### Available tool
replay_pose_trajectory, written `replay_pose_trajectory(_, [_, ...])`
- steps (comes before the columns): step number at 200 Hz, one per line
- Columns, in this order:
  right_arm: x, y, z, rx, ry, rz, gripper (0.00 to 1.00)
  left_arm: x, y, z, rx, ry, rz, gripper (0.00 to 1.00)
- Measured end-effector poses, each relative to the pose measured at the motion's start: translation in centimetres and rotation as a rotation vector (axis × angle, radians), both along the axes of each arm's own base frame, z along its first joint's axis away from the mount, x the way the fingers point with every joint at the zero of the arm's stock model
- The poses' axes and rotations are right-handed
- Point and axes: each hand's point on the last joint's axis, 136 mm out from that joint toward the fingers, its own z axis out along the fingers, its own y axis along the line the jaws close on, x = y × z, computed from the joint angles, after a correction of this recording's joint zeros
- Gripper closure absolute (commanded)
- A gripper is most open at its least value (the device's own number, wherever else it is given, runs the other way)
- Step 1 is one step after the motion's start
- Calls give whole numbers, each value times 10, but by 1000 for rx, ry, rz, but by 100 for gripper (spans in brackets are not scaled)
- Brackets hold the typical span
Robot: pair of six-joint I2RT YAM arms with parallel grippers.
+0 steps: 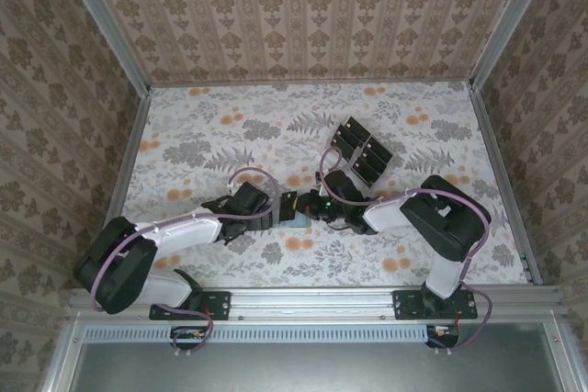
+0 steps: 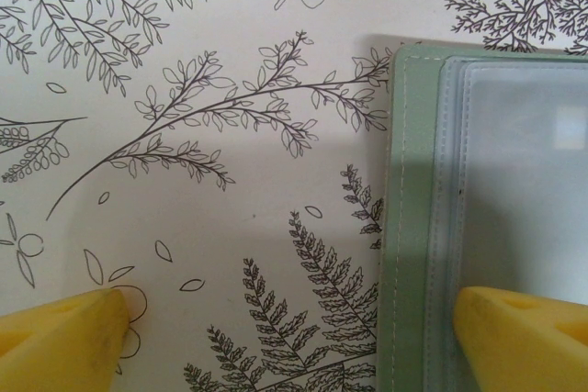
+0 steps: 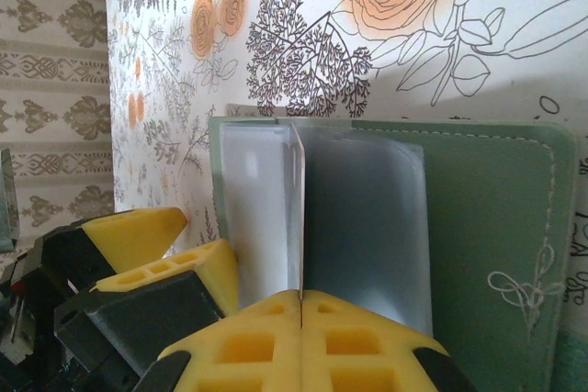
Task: Put the credit cards into the card holder
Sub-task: Insert the credit card into the card slot.
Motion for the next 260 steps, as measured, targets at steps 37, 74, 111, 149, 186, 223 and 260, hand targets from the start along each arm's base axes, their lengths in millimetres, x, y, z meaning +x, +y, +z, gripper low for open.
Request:
replay_pose_trajectory(37, [0,1,-2,12,1,0,100,0,0,0,0,0,0,0])
replay_pose_trajectory(74, [-1,1,-2,26,4,-3,100,0,0,0,0,0,0,0])
replay_pose_trajectory(111, [-4,-1,-5,27,10,-2,100,0,0,0,0,0,0,0])
replay_pose_trajectory(149, [-8,-1,-7,32,16,10,100,0,0,0,0,0,0,0])
replay_pose_trajectory(186, [-9,0,-11,32,24,18,100,0,0,0,-1,0,0,0])
replay_pose_trajectory(223, [-10,1,-14,37,30,29,100,0,0,0,-1,-1,0,0])
replay_pose_trajectory(260, [-8,3,-16,39,33,30,100,0,0,0,-1,-1,0,0])
